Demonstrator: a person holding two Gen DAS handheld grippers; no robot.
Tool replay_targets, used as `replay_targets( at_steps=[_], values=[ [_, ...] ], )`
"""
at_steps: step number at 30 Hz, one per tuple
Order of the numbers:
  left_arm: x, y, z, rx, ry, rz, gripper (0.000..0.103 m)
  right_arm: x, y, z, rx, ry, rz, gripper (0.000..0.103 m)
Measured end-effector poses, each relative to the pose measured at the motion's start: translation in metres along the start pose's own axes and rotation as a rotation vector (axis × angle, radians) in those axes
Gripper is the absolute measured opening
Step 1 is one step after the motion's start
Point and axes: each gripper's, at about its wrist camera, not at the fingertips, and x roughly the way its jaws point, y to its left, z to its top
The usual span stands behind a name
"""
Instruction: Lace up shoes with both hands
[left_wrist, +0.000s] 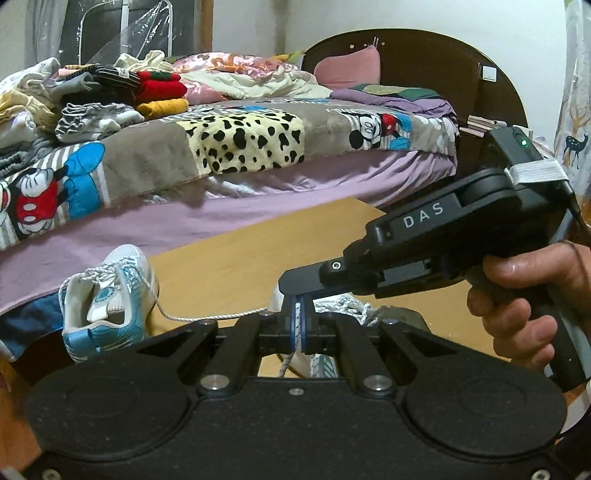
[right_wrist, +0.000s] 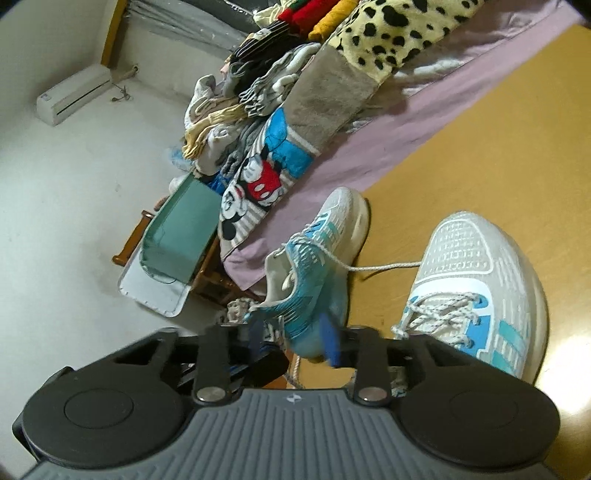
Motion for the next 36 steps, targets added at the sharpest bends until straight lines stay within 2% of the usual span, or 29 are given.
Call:
replay_targets(
  at_steps=[10,21,23,25,33,36],
  values=[
    [0.001,0.001,0.001,0.000,0.022,0.017,0.003,-0.001,0.008,0.001,-0.065,-0.007,0.012,0.004],
    [0.000,0.002,0.002,-0.017,0.010,0.012,0.003,0.000,0.011,0.001,-0.065,-0.003,0.033,0.004],
    [0.001,0.001,0.002,-0.008,0.011,0.021,0.013,0.000,0.010,0.002,-0.059,-0.006,0.036,0.004],
    [0.001,0.002,0.002,-0.013,0.011,0.023,0.017,0.000,0.010,0.001,-0.051,-0.005,0.049,0.004],
    [0.000,0.003,0.001,-0.022,0.028,0.023,0.013,0.001,0.014,-0.001,-0.065,0.002,0.048,0.004],
    [-0.001,0.004,0.001,-0.023,0.026,0.025,0.003,0.001,0.014,0.000,-0.064,-0.001,0.047,0.004]
  ],
)
